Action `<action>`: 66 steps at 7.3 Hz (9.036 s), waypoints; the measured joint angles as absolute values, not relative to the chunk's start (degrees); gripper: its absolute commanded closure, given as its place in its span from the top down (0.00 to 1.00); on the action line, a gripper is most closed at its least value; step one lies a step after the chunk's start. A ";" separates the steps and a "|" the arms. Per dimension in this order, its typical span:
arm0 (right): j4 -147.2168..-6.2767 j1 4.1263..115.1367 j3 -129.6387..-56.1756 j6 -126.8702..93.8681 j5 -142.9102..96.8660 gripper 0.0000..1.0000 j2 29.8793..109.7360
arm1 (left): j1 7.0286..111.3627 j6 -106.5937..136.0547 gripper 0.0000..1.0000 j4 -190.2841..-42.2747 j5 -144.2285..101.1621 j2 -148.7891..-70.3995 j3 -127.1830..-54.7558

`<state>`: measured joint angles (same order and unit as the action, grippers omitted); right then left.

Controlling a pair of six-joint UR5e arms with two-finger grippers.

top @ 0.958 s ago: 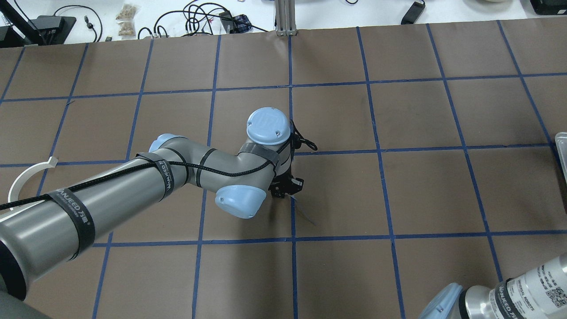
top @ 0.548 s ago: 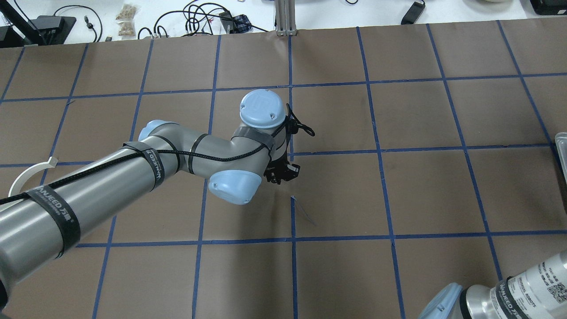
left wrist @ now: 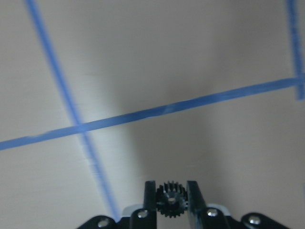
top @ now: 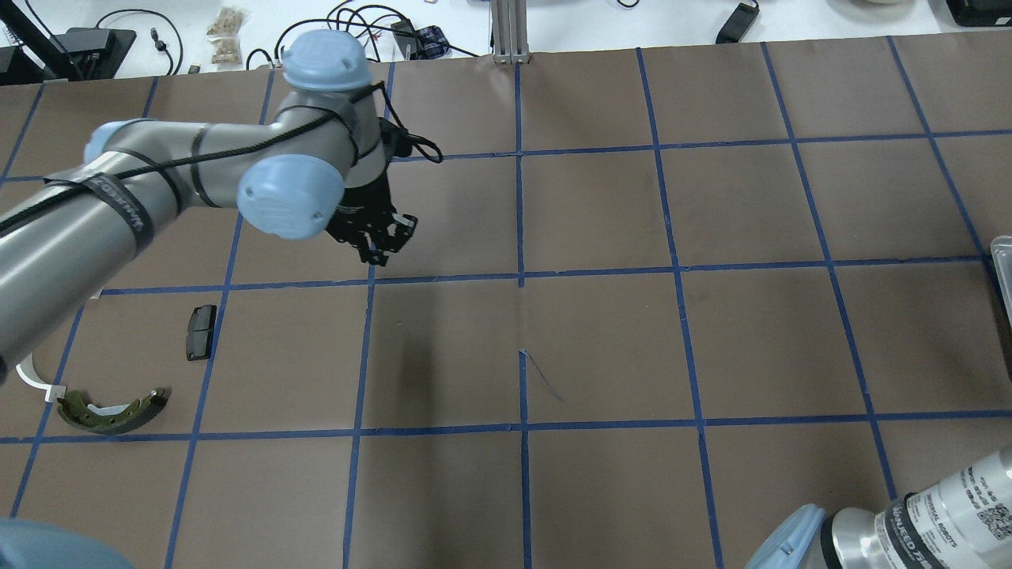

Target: Place bearing gear from tray to pile

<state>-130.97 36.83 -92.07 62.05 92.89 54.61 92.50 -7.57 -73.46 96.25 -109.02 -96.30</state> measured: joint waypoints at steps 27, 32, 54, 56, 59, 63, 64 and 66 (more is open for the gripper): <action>-113.02 102.75 -95.08 -18.36 84.14 1.00 72.75 | 74.88 -16.41 1.00 -80.48 93.74 -107.79 -93.77; -89.26 91.66 -84.44 -2.06 92.32 1.00 86.01 | 99.49 3.61 1.00 -75.27 89.61 -108.90 -95.39; -90.95 91.23 -91.14 7.26 89.03 1.00 91.22 | 90.20 2.93 0.00 -72.22 91.07 -110.96 -98.52; -90.89 91.23 -91.14 7.38 89.09 1.00 91.23 | 78.17 -9.76 0.00 -74.46 97.33 -110.57 -97.29; -90.88 91.23 -91.14 7.31 89.12 1.00 91.23 | 62.09 -29.68 0.00 -73.81 100.06 -111.51 -97.57; -90.86 91.23 -91.14 7.27 89.07 1.00 91.23 | 53.78 -38.67 0.00 -71.50 99.82 -114.42 -98.21; -90.82 91.23 -91.14 7.24 89.04 1.00 91.23 | 53.02 -39.01 0.00 -71.24 99.68 -114.92 -98.73; -90.79 91.23 -91.14 7.27 89.09 1.00 91.23 | 52.47 -39.16 0.00 -71.02 99.45 -114.96 -100.45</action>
<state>-90.79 91.23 -91.14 7.27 89.09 91.23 52.47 -39.16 -71.02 99.45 -114.96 -100.45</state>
